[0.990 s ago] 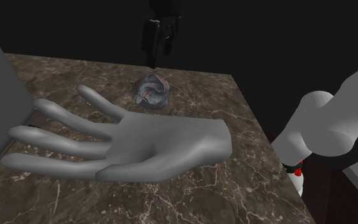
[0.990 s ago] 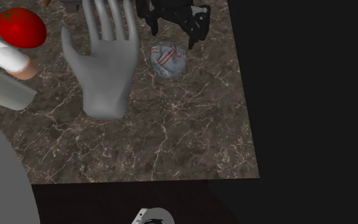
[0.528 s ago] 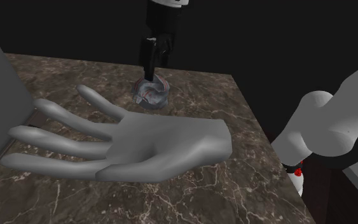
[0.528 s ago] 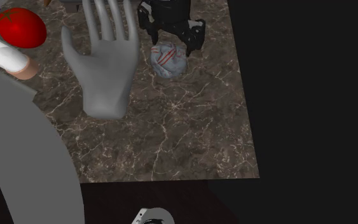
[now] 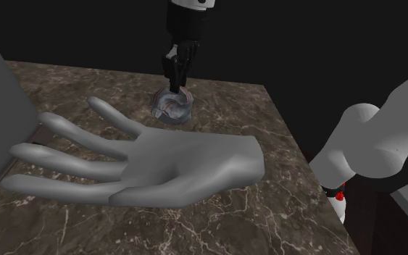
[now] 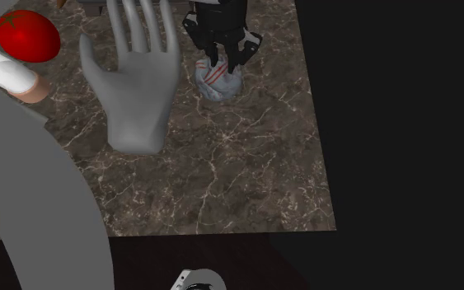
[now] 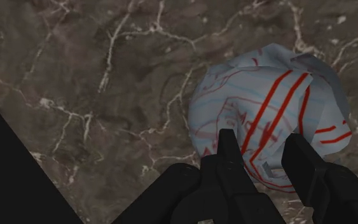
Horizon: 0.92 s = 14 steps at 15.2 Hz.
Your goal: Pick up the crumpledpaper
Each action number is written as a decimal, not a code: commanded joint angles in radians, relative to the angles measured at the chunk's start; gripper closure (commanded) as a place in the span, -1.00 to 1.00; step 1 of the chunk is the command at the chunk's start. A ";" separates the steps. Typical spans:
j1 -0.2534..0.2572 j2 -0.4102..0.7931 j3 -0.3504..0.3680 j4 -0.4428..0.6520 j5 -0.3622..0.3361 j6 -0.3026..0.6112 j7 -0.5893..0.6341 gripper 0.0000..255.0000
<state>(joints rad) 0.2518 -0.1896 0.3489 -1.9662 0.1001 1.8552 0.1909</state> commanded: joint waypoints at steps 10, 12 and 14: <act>-0.002 0.004 -0.002 0.084 -0.003 -0.080 0.005 1.00; -0.002 0.007 -0.003 0.114 -0.005 -0.107 0.006 1.00; -0.003 0.011 -0.003 0.145 -0.006 -0.134 0.008 1.00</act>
<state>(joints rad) 0.2499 -0.1799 0.3471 -1.8361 0.0944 1.7342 0.1998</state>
